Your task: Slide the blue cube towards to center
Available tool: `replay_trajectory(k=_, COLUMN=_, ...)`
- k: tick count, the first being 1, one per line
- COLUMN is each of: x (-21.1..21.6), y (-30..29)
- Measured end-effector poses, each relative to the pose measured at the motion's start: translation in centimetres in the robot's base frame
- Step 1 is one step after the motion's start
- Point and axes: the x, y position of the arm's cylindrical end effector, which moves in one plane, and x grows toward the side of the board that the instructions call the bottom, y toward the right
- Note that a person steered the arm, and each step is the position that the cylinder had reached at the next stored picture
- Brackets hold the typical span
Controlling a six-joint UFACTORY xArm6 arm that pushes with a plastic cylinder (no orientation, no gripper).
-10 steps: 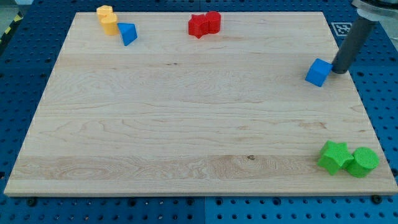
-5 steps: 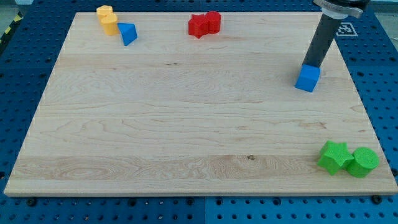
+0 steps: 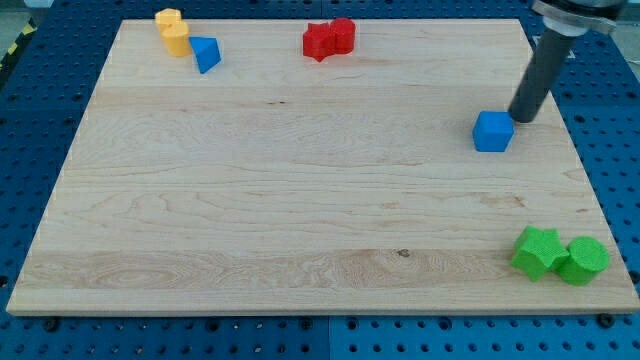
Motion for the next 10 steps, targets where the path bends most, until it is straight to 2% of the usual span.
replay_trajectory(k=1, x=2.5, y=-0.5)
replay_trajectory(k=3, x=2.6, y=-8.0)
replay_trajectory(k=8, x=4.1, y=-16.3)
replay_trajectory(k=10, x=4.6, y=-22.1)
